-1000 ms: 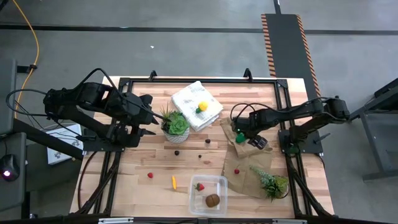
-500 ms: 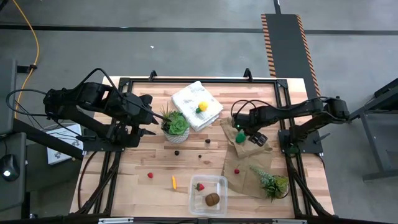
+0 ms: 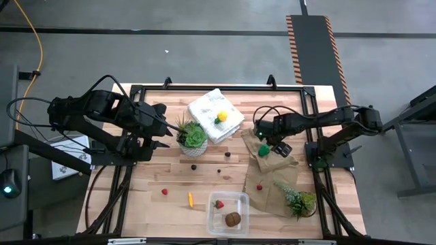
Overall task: Pick and placing Produce into tupperware
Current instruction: Put the green bell pepper into the transparent bin
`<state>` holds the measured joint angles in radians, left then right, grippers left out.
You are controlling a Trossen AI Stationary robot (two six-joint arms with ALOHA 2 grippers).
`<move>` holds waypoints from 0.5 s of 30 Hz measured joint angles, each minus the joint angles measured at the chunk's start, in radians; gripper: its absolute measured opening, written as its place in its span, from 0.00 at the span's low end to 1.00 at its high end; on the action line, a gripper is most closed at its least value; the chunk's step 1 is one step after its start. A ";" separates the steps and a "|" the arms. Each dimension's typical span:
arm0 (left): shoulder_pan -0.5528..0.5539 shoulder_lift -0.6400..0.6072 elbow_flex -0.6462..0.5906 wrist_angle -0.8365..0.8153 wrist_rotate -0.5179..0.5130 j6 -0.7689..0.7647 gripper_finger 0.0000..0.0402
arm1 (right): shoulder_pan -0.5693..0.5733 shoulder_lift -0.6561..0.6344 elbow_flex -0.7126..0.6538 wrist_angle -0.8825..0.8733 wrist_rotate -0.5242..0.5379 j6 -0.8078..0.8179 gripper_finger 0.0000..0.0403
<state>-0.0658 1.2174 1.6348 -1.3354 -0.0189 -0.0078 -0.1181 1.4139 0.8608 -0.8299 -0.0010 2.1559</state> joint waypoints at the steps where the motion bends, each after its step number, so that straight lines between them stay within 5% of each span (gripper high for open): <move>1: 0.000 0.000 0.000 0.000 0.000 0.000 0.45 | 0.000 0.000 0.000 0.000 0.000 -0.002 0.66; 15: 0.000 0.000 0.000 -0.002 0.000 0.000 0.45 | 0.000 0.000 0.000 -0.010 -0.003 0.004 0.66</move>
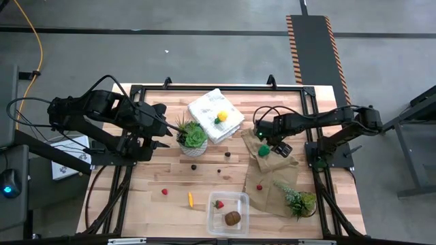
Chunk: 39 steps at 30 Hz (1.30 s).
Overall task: Pick and placing Produce into tupperware
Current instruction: Put the green bell pepper into the transparent bin
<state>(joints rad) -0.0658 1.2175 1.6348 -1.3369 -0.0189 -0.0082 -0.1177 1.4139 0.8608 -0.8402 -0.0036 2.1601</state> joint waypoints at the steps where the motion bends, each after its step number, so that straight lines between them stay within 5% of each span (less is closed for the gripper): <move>1: 0.000 0.000 0.000 0.000 0.000 0.000 0.45 | 0.000 0.000 0.000 -0.006 0.000 0.009 0.66; 39: 0.000 0.000 0.000 0.002 -0.027 0.004 0.45 | 0.001 0.044 -0.105 0.179 -0.067 0.085 0.66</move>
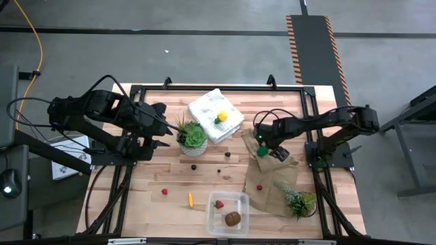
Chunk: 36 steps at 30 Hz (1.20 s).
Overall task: Pick and placing Produce into tupperware
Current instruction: Put the green bell pepper into the transparent bin
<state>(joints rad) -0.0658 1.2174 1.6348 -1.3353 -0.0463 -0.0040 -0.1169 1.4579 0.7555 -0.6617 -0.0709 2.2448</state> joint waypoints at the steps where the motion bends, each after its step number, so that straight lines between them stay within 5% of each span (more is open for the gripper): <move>1: 0.000 0.000 0.000 0.000 -0.003 0.001 0.45 | 0.000 0.007 0.000 0.004 -0.001 -0.001 0.66; 36: 0.000 0.000 0.000 0.000 -0.015 0.011 0.45 | -0.016 0.027 0.019 0.061 -0.009 -0.104 0.51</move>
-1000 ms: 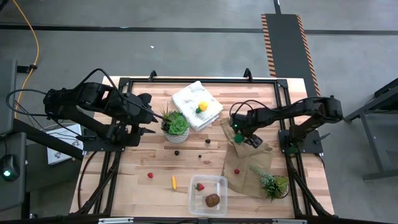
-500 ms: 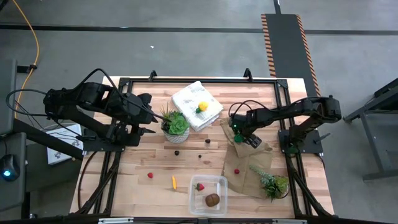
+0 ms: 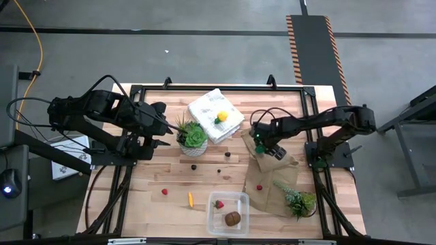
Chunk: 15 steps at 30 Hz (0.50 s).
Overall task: Pick and placing Produce into tupperware
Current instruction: Put the green bell pepper into the transparent bin
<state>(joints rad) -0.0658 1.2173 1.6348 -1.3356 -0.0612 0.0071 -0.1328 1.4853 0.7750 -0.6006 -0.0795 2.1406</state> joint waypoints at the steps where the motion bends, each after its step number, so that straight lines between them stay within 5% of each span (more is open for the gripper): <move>1: 0.000 0.000 0.000 0.000 0.000 0.002 0.45 | -0.004 -0.006 0.007 -0.013 0.002 -0.009 0.51; 15: 0.000 0.000 0.000 0.001 0.000 0.011 0.45 | -0.058 -0.071 0.170 -0.076 0.115 -0.356 0.51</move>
<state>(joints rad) -0.0658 1.2175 1.6348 -1.3351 -0.0616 0.0185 -0.1909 1.4141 0.9450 -0.6766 0.0351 1.7848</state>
